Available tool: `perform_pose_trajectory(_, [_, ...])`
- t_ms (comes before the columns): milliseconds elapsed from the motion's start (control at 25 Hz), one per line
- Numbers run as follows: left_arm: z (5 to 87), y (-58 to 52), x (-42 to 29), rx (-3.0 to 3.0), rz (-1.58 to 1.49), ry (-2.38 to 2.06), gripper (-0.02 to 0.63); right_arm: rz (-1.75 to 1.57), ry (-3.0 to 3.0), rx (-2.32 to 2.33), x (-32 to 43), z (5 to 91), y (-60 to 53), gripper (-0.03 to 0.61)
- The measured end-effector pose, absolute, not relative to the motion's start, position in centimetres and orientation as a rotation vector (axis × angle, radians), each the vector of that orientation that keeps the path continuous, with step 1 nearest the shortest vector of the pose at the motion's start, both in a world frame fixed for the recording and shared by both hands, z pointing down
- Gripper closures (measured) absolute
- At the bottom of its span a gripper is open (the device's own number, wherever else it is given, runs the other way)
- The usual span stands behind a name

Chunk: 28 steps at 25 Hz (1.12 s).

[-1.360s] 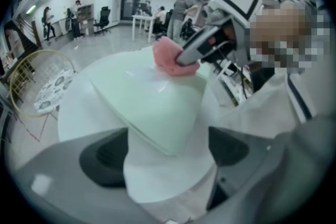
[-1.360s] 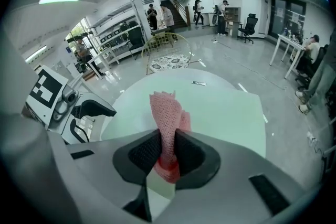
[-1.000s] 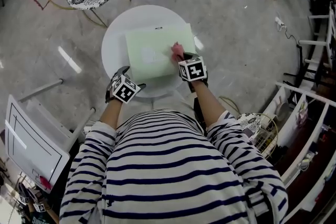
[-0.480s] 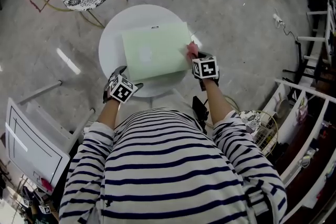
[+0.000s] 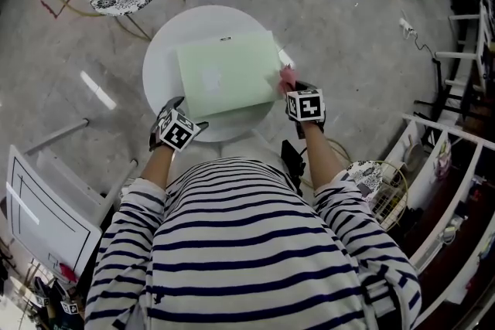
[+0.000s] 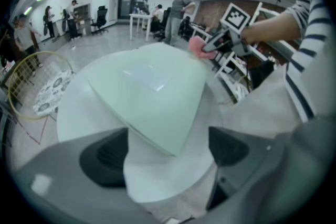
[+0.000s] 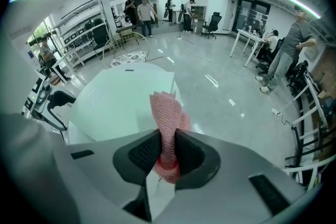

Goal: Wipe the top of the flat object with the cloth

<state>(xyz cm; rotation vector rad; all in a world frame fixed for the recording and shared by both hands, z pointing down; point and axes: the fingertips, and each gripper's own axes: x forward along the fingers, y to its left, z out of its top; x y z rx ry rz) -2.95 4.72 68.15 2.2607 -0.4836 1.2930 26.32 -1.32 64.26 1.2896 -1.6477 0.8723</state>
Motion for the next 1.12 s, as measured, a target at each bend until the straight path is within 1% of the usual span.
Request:
perform_pose_trajectory(360, [68.0,4.6,-3.0,2.271,1.286,-0.475,0.133,0.909,-1.616,1.208,24.9,65.7,0.0,0.515])
perform_pose_trajectory(600, [68.0,5.0,-3.0,2.277,1.279,-0.462,0.132,0.908,-1.606,1.169,23.4,65.1,0.2,0.517])
perform_pose_trajectory(1120, [67.7,5.5,-2.9,2.292,1.255,-0.437,0.132,0.89,-1.706,1.001,15.7,65.1,0.8,0.515])
